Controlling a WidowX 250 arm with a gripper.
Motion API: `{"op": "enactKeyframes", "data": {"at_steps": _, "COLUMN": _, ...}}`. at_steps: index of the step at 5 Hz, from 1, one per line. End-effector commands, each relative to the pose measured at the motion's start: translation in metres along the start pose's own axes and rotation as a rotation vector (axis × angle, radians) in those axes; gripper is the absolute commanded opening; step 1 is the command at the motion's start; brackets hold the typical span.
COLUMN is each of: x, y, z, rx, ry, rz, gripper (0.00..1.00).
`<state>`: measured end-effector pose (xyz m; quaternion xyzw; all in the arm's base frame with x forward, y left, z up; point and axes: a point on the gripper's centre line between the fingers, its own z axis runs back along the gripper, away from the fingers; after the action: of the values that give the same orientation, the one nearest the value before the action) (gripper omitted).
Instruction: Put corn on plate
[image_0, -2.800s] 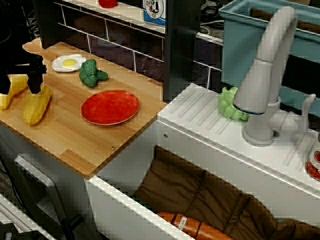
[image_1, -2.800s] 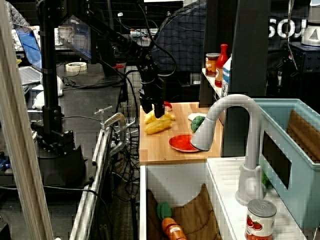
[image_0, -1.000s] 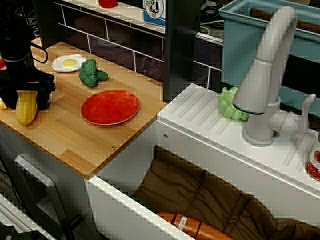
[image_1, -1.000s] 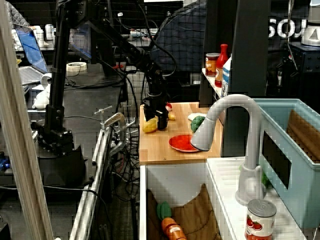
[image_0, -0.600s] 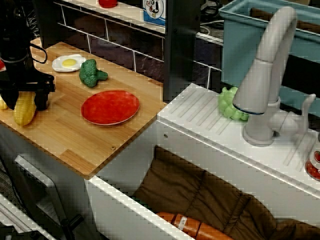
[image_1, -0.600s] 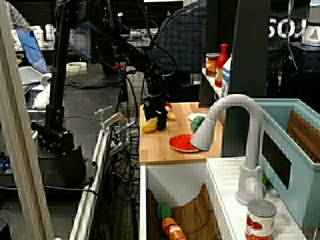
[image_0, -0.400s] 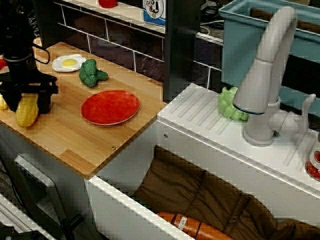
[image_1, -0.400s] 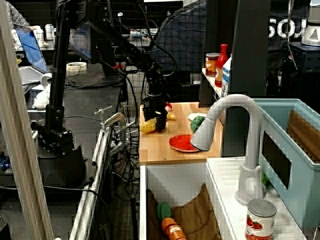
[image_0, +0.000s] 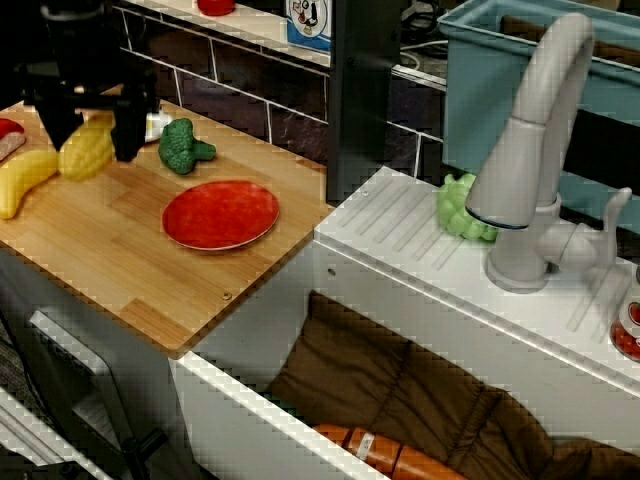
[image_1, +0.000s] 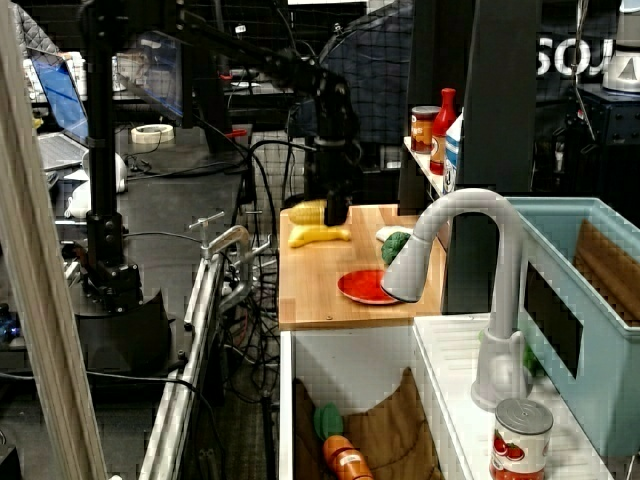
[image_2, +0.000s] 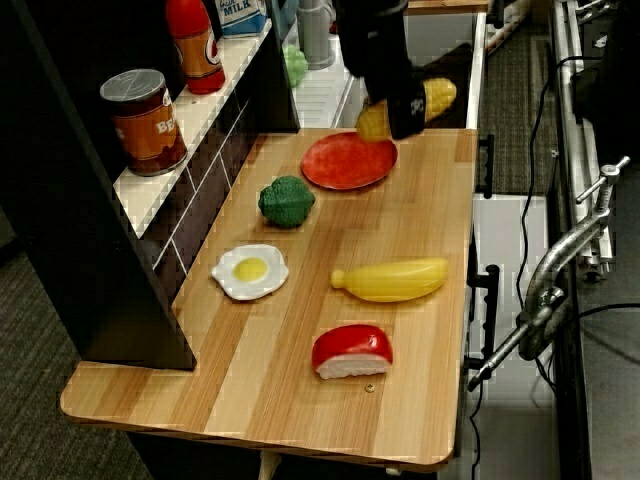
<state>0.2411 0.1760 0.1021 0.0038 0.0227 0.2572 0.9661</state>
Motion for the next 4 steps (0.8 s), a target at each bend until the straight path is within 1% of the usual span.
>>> {"op": "enactKeyframes", "data": {"at_steps": 1, "x": -0.006, "y": -0.01, "z": 0.01, "rx": -0.032, "ry": -0.076, "rz": -0.03, "gripper": 0.0}}
{"op": "enactKeyframes", "data": {"at_steps": 2, "x": -0.011, "y": -0.007, "z": -0.016, "rx": -0.027, "ry": -0.099, "rz": -0.013, "gripper": 0.0}}
{"op": "enactKeyframes", "data": {"at_steps": 3, "x": -0.015, "y": -0.009, "z": -0.031, "rx": -0.007, "ry": -0.1, "rz": -0.013, "gripper": 0.0}}
{"op": "enactKeyframes", "data": {"at_steps": 4, "x": -0.012, "y": -0.025, "z": -0.044, "rx": -0.009, "ry": -0.073, "rz": 0.02, "gripper": 0.0}}
